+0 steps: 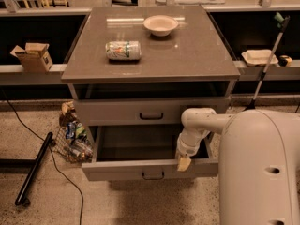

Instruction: Open middle drawer

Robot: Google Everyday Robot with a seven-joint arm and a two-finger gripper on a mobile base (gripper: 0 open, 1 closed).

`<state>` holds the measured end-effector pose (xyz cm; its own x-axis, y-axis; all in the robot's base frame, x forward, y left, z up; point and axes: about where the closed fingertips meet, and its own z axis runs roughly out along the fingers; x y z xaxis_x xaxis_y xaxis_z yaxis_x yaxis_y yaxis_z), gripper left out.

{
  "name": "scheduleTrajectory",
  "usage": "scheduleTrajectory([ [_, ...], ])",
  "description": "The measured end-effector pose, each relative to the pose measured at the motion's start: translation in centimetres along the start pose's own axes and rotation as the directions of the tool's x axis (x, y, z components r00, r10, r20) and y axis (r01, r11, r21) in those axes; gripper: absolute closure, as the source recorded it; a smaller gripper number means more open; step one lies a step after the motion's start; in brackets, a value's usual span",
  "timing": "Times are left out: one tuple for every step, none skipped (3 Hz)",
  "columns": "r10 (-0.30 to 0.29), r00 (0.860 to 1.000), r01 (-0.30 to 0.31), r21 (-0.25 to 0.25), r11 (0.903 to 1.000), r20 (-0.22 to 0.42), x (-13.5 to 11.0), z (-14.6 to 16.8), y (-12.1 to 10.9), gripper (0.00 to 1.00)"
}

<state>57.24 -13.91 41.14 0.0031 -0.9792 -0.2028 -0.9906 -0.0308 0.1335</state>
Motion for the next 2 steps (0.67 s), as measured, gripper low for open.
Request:
scheduleTrajectory([
  [0.000,1.000,0.000,0.000,1.0000,0.000,0.00,0.00,0.00,0.56],
  [0.000,1.000,0.000,0.000,1.0000,0.000,0.00,0.00,0.00,0.32],
])
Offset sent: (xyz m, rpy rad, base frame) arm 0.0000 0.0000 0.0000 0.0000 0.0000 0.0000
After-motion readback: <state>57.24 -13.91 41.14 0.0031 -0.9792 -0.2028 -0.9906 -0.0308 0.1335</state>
